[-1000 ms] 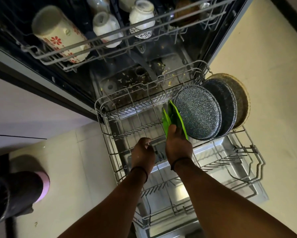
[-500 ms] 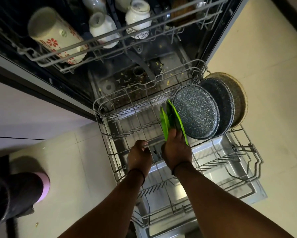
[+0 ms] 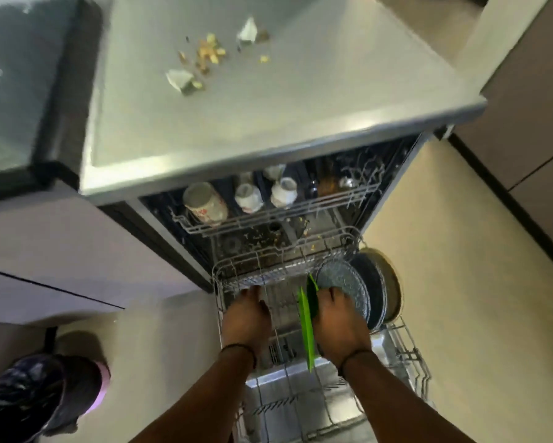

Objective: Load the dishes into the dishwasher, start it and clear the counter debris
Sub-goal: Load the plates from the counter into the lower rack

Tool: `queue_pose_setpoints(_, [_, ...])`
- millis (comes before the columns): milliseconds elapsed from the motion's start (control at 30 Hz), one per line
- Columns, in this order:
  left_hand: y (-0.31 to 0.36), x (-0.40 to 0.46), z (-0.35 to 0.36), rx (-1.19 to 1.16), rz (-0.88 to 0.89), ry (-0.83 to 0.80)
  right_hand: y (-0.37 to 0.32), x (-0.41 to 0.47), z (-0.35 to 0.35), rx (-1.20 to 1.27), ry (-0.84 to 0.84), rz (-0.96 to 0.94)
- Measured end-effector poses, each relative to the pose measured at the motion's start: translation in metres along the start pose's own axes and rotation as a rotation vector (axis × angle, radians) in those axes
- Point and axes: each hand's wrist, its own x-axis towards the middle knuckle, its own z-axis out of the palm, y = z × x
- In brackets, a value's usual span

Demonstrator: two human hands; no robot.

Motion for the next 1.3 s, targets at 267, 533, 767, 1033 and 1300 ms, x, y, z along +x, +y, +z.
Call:
queue_pose_setpoints(267, [0.080, -0.082, -0.140, 0.267, 0.192, 0.218, -0.050, -0.031, -0.179, 0.078, 0.178, -0.163])
queue_pose_setpoints(533, [0.093, -0.140, -0.271, 0.252, 0.168, 0.455, -0.090, -0.042, -0.329, 0.053, 0.365, -0.402])
queue_pose_setpoints(767, [0.010, -0.180, -0.390, 0.245, -0.025, 0.658, -0.221, -0.057, -0.382, 0.154, 0.450, -0.586])
queue_pose_setpoints(1033, [-0.188, -0.220, -0.502, 0.132, -0.232, 0.785, -0.449, -0.093, -0.345, 0.265, 0.387, -0.729])
queue_pose_setpoints(1300, [-0.398, -0.281, -0.603, 0.079, -0.549, 0.922, -0.674, -0.144, -0.315, 0.281, 0.189, -0.860])
